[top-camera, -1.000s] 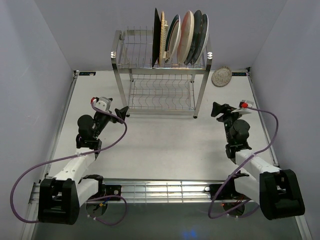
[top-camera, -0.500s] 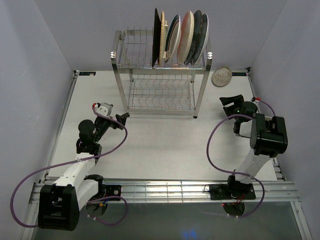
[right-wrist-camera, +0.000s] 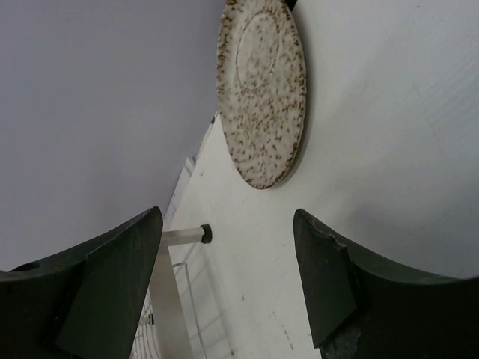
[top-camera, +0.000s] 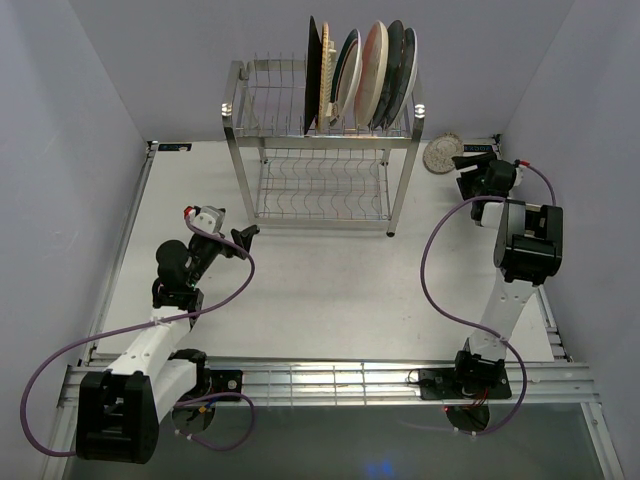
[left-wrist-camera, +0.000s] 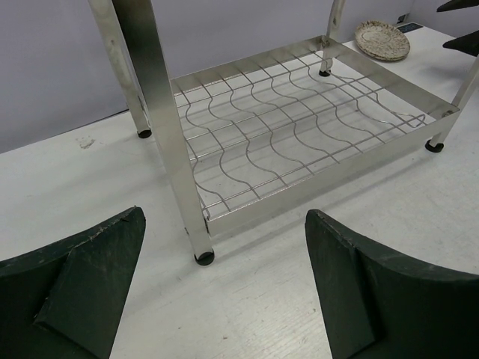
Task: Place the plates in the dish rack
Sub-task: Pick up the plate from the corner of the board.
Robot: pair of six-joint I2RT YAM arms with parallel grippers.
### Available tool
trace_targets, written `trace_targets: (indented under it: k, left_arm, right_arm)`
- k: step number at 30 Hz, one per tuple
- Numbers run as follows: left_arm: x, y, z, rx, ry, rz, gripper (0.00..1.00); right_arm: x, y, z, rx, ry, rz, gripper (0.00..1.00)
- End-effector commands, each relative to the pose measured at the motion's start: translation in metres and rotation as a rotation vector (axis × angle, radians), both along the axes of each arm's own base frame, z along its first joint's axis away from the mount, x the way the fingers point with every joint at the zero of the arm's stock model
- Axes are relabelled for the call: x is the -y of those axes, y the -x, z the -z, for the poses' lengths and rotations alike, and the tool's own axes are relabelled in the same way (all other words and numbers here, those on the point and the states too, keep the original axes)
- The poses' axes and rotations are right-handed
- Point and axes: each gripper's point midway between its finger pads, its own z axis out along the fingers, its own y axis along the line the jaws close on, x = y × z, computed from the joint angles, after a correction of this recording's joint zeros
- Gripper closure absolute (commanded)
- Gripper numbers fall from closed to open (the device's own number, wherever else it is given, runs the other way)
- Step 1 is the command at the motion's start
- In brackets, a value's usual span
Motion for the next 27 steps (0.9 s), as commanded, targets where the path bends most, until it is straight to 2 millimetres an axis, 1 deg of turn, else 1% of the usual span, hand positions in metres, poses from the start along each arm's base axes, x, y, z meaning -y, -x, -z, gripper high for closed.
trace_targets:
  k: [1, 3, 8, 9, 11, 12, 13, 14, 15, 16, 18, 19, 20, 21, 23, 24, 27]
  left_arm:
    - [-0.003, 0.003, -0.006, 0.036, -0.007, -0.013, 0.02]
    - [-0.004, 0.003, -0.007, 0.040, -0.008, -0.017, 0.02]
    - [-0.006, 0.003, -0.007, 0.044, -0.011, -0.028, 0.02]
    - [-0.006, 0.002, -0.008, 0.045, -0.010, -0.029, 0.02]
    - [-0.006, 0.001, -0.006, 0.040, -0.012, -0.029, 0.02]
    - [-0.005, 0.002, -0.004, 0.038, -0.014, -0.022, 0.02]
    - [-0.004, 0.002, -0.004, 0.039, -0.018, -0.016, 0.02]
    - [-0.003, 0.003, -0.004, 0.039, -0.017, -0.010, 0.02]
    - [-0.002, 0.003, -0.003, 0.039, -0.018, -0.007, 0.02]
    - [-0.002, 0.003, -0.005, 0.044, -0.018, -0.007, 0.02]
    - [-0.004, 0.002, -0.004, 0.042, -0.018, -0.014, 0.02]
    - [-0.004, 0.002, -0.004, 0.042, -0.016, -0.017, 0.02]
    - [-0.005, 0.001, -0.004, 0.041, -0.017, -0.022, 0.02]
    - [-0.005, 0.001, -0.004, 0.041, -0.017, -0.023, 0.02]
    - [-0.006, 0.001, -0.005, 0.044, -0.018, -0.030, 0.02]
    - [-0.006, 0.001, -0.004, 0.043, -0.018, -0.030, 0.02]
    - [-0.006, 0.002, -0.005, 0.047, -0.016, -0.028, 0.02]
  right_arm:
    - [0.012, -0.014, 0.017, -0.055, -0.003, 0.053, 0.24]
    - [0.013, -0.022, 0.026, -0.070, -0.007, 0.057, 0.25]
    - [0.016, -0.039, 0.034, -0.086, -0.004, 0.068, 0.26]
    - [0.018, -0.042, 0.040, -0.106, 0.009, 0.087, 0.26]
    - [0.021, -0.052, 0.036, -0.117, 0.038, 0.108, 0.26]
    - [0.018, -0.054, 0.041, -0.128, 0.043, 0.104, 0.26]
    - [0.018, -0.059, 0.037, -0.123, 0.043, 0.106, 0.26]
    - [0.016, -0.062, 0.037, -0.122, 0.039, 0.100, 0.26]
    - [0.013, -0.065, 0.043, -0.133, 0.033, 0.097, 0.26]
    - [0.013, -0.072, 0.033, -0.115, 0.035, 0.096, 0.26]
    - [0.009, -0.074, 0.047, -0.170, 0.042, 0.091, 0.26]
    - [0.009, -0.077, 0.050, -0.182, 0.044, 0.088, 0.26]
    - [0.007, -0.083, 0.045, -0.194, 0.039, 0.076, 0.26]
    - [0.006, -0.084, 0.055, -0.216, 0.034, 0.070, 0.26]
    - [0.003, -0.089, 0.052, -0.216, 0.029, 0.062, 0.26]
    - [0.003, -0.088, 0.057, -0.234, 0.028, 0.063, 0.26]
    - [0.003, -0.086, 0.058, -0.249, 0.039, 0.070, 0.26]
